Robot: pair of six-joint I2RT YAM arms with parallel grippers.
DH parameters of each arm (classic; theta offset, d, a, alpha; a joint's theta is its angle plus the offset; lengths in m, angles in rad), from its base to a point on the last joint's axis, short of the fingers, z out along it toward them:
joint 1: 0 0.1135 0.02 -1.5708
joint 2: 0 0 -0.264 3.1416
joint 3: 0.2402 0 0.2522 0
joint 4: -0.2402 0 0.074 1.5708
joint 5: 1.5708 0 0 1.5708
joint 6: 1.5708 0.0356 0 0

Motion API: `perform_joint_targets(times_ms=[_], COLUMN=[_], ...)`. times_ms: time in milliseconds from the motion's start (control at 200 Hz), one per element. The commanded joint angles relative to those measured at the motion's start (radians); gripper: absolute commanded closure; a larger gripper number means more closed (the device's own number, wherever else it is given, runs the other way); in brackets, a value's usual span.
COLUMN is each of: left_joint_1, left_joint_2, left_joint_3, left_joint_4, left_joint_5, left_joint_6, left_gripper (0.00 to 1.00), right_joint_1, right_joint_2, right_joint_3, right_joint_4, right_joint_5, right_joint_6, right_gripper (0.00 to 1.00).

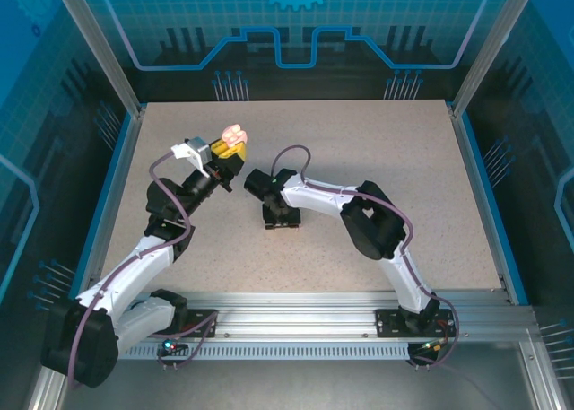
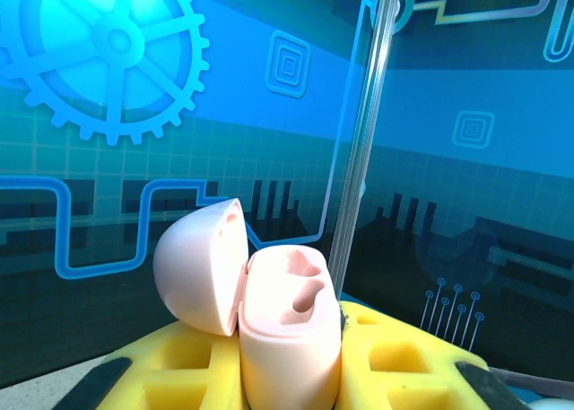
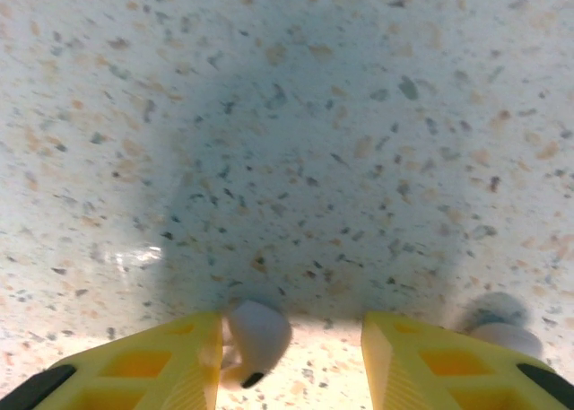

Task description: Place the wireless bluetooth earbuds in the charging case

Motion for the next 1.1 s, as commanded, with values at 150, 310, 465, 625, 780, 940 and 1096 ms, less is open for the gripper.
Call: perform_joint_targets(times_ms=[150, 310, 465, 625, 780, 940, 1096], left_joint_1=[-0.004, -0.003, -0.003, -0.003, -0.003, -0.003, -0.003], left_joint_2=[0.005, 0.004, 0.002, 0.0, -0.002, -0.004, 0.001], left_joint_3=[-0.003, -0.004, -0.005, -0.005, -0.009, -0.011, -0.009], left_joint_4=[0.053, 0.055, 0.055, 0.056, 0.06, 0.064, 0.071], left_joint_5=[-0.01, -0.009, -0.01, -0.012, -0.013, -0.016, -0.018], left_joint_6=[-0.013, -0.013, -0.01, -0.012, -0.011, -0.007, -0.007], left_gripper=[1.0, 1.0, 1.0, 1.0, 1.0, 1.0, 1.0], right_joint_1=[0.011, 0.012, 0.014, 0.011, 0.004, -0.001, -0.005], right_joint_2=[-0.037, -0.044, -0.055, -0.041, -0.028, -0.021, -0.01], right_joint_3=[-0.031, -0.021, -0.01, 0.02, 0.025, 0.025, 0.025], right_joint_4=[-0.061, -0.064, -0.043, -0.04, -0.037, -0.025, -0.026], right_joint_5=[0.037, 0.034, 0.012, 0.0, -0.01, -0.024, -0.026], right_joint_6=[-0.017, -0.01, 0.019, 0.045, 0.096, 0.169, 0.241], right_gripper=[0.57, 0.57, 0.54, 0.54, 0.57, 0.61, 0.66])
